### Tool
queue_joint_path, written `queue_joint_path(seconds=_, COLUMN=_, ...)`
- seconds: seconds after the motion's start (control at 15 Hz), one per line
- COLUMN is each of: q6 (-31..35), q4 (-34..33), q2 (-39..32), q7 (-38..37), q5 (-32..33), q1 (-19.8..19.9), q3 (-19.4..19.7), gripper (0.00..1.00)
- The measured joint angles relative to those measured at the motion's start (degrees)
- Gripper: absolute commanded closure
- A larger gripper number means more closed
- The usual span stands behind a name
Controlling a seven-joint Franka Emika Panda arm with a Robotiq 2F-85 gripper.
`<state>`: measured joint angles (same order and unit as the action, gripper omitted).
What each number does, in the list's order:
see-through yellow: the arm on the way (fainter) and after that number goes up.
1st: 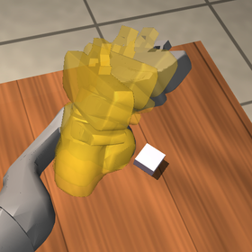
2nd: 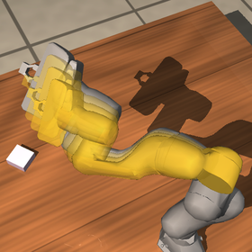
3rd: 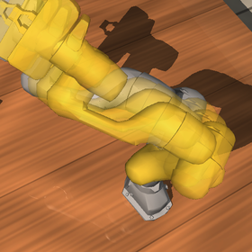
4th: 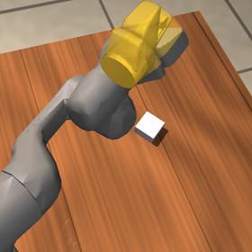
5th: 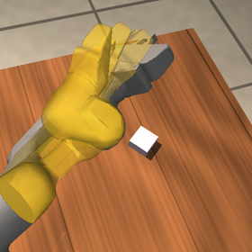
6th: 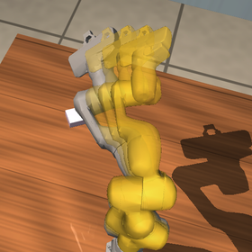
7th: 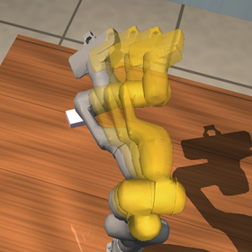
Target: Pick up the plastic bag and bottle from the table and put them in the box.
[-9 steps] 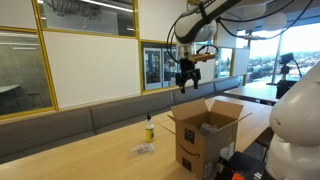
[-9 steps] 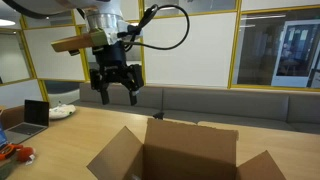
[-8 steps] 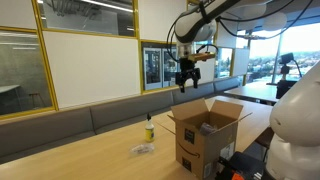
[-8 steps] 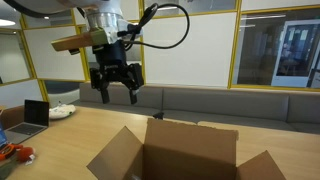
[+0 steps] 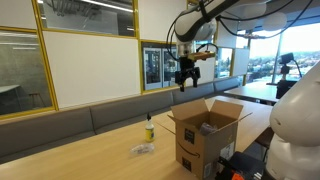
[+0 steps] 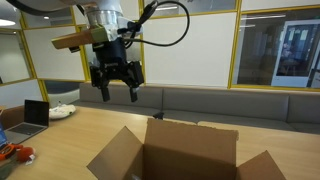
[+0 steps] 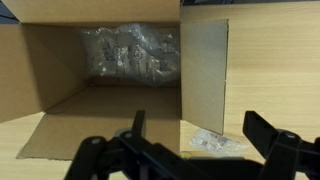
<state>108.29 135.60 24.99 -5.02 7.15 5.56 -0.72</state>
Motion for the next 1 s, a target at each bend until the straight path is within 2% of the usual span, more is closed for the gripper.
queue_joint_path(seconds=0.33, q6=2.97, q4=-0.22, q2=-2.85, q7=0.44, q5=0.00, q1=-1.28, q3=-0.03, gripper=0.00)
queue_joint_path(seconds=0.6, q6=10.50, q4=-2.97, q2=-9.51, q7=3.23, q5=0.00, q1=-3.28, q3=-0.10, gripper=0.00)
queue_joint_path(seconds=1.0, q6=24.16, q4=-7.66, q2=-21.91, q7=11.54, q5=-1.05, q1=-6.49, q3=-0.49, gripper=0.00)
